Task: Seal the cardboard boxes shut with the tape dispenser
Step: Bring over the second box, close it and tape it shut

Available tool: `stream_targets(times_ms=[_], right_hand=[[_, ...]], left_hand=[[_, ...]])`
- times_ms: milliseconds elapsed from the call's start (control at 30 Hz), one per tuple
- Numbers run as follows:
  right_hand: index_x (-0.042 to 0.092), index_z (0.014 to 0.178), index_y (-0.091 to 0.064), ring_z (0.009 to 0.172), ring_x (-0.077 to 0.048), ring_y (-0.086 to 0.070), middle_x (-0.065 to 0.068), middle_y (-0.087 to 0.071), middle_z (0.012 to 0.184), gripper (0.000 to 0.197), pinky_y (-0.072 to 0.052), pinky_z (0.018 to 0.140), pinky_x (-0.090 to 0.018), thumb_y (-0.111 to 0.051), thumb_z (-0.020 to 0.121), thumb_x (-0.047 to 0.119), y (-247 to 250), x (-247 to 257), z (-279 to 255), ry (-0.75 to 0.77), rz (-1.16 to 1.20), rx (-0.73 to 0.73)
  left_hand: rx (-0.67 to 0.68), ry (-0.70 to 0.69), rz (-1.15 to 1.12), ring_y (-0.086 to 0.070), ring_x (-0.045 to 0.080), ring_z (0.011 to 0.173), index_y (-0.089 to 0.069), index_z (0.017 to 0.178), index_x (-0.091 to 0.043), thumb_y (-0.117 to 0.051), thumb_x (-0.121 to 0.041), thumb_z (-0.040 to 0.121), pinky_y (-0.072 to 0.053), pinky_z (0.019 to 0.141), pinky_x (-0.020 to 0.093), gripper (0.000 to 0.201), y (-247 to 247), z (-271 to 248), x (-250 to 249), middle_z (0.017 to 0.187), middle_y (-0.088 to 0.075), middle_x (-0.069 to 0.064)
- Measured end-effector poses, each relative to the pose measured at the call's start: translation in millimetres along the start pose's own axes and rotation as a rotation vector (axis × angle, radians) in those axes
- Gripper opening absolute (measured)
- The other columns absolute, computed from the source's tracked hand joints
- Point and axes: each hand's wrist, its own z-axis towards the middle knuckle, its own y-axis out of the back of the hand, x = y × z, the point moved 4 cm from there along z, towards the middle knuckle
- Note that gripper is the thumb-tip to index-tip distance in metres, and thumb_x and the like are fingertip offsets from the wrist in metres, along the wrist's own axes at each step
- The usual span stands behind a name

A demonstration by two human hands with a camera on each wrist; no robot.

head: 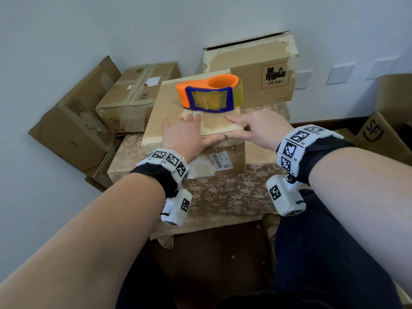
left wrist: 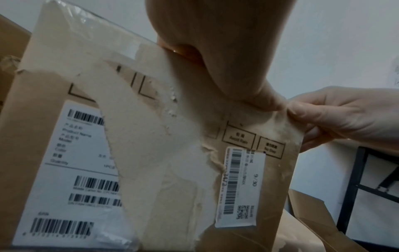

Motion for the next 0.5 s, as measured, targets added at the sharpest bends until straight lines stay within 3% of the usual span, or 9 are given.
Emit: stream_targets(times_ms=[67,167,367,500], right_hand=[[0.036,0.145,-0.038,0.115,-0.024,-0.056,-0.004,-0.062,0.128,0.060,-0.038,0.079,-0.028,-0.046,0.091,0.059,0.3,0.0,0.4,0.014,-0.015,0.010],[0.037,0.146,-0.036,0.116,-0.025,-0.056,-0.006,-0.061,0.130,0.061,-0.040,0.084,-0.030,-0.051,0.090,0.057,0.6,-1.2,0.2,0.021,-0.018,0.034],[0.037,0.148,-0.031,0.111,-0.025,-0.057,-0.006,-0.061,0.127,0.066,-0.043,0.081,-0.032,-0.057,0.089,0.052,3.7,4.2,2.0,0.017,-0.096,0.066],[0.038,0.143,-0.039,0.106,-0.025,-0.059,-0.003,-0.062,0.122,0.063,-0.046,0.072,-0.034,-0.052,0.087,0.063,10.7,11.7,0.8,-0.006,-0.213,0.060]], left_hand=[[0.008,0.003,0.013,-0.041,0.024,0.132,-0.027,0.146,-0.019,-0.008,-0.087,0.068,-0.015,0.112,0.061,0.105,-2.0,0.9,-0.6,0.146,-0.042,0.003],[0.022,0.000,0.047,-0.043,0.024,0.130,-0.028,0.145,-0.019,-0.007,-0.087,0.065,-0.011,0.113,0.061,0.107,-1.0,1.7,-0.9,0.143,-0.045,0.003],[0.080,-0.022,0.050,-0.045,0.024,0.129,-0.025,0.147,-0.023,-0.035,-0.083,0.072,-0.008,0.115,0.057,0.096,3.5,1.8,-0.5,0.142,-0.046,0.002],[0.104,-0.090,0.054,-0.047,0.024,0.127,-0.020,0.149,-0.026,-0.051,-0.075,0.075,-0.007,0.116,0.054,0.094,9.2,-0.9,5.6,0.143,-0.045,0.002]])
